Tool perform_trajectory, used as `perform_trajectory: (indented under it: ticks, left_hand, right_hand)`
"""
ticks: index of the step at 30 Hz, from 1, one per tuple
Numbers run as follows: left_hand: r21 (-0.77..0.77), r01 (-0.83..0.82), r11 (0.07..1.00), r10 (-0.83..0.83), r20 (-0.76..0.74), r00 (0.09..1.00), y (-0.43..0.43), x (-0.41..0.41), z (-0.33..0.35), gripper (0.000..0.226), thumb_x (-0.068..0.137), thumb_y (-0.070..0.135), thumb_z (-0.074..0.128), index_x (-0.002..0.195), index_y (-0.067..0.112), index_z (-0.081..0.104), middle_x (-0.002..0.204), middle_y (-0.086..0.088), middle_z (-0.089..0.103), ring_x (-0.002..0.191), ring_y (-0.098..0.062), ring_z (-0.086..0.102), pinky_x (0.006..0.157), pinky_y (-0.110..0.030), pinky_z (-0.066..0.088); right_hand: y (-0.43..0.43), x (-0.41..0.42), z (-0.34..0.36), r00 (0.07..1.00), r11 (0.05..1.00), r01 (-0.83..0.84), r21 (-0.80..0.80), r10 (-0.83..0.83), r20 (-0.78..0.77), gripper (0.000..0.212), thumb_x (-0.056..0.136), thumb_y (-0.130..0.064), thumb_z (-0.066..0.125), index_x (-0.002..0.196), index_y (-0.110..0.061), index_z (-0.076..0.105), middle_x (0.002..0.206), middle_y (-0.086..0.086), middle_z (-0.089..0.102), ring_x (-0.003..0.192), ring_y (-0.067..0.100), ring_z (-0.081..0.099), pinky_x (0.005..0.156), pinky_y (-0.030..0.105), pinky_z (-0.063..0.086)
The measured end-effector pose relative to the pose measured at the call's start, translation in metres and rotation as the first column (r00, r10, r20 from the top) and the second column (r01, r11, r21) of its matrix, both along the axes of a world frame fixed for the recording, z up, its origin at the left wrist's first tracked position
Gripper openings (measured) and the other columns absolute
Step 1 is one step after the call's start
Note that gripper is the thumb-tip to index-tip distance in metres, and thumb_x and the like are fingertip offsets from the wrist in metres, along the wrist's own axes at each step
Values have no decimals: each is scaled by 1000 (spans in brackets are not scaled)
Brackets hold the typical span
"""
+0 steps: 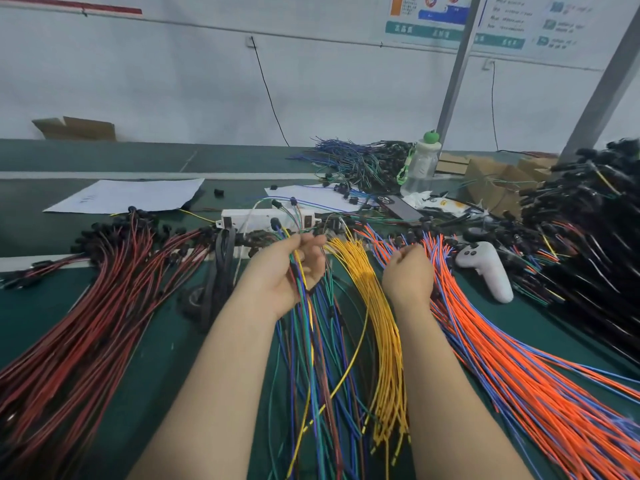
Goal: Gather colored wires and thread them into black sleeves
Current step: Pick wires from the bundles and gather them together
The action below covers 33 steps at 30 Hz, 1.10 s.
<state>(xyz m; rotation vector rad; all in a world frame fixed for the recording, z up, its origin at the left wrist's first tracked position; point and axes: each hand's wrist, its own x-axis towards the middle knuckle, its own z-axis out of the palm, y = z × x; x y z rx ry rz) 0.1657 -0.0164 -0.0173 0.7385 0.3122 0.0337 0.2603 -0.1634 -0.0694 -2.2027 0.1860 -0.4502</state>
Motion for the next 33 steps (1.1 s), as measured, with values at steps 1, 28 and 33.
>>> perform_trajectory:
  ticks: [1, 28, 33]
  left_hand:
    - [16, -4, 1000, 4, -8, 1000, -2, 0, -2, 23, 101, 13, 38, 86, 3, 52, 71, -9, 67, 50, -11, 57, 45, -21, 53]
    - [-17, -57, 998, 59, 127, 990, -11, 43, -8, 29, 103, 20, 34, 78, 11, 47, 39, 8, 31, 29, -1, 28, 28, -11, 24]
    - [136, -40, 990, -8, 337, 941, 9, 16, 42, 26, 103, 17, 34, 85, 8, 50, 49, 6, 38, 33, 0, 27, 29, -11, 23]
  right_hand:
    - [1, -1, 3, 1000, 1000, -2, 15, 2, 23, 24, 100, -16, 42, 113, 0, 53, 114, 22, 62, 106, 36, 57, 76, 34, 39]
    - [-31, -3, 1, 990, 991, 95, -98, -105, -97, 24, 93, -6, 45, 114, -2, 56, 123, 23, 54, 114, 39, 48, 90, 39, 39]
    - [8, -29, 38, 953, 927, -296, 229, 302, 10, 44, 100, -40, 43, 103, -4, 68, 108, 18, 68, 105, 32, 61, 92, 40, 45]
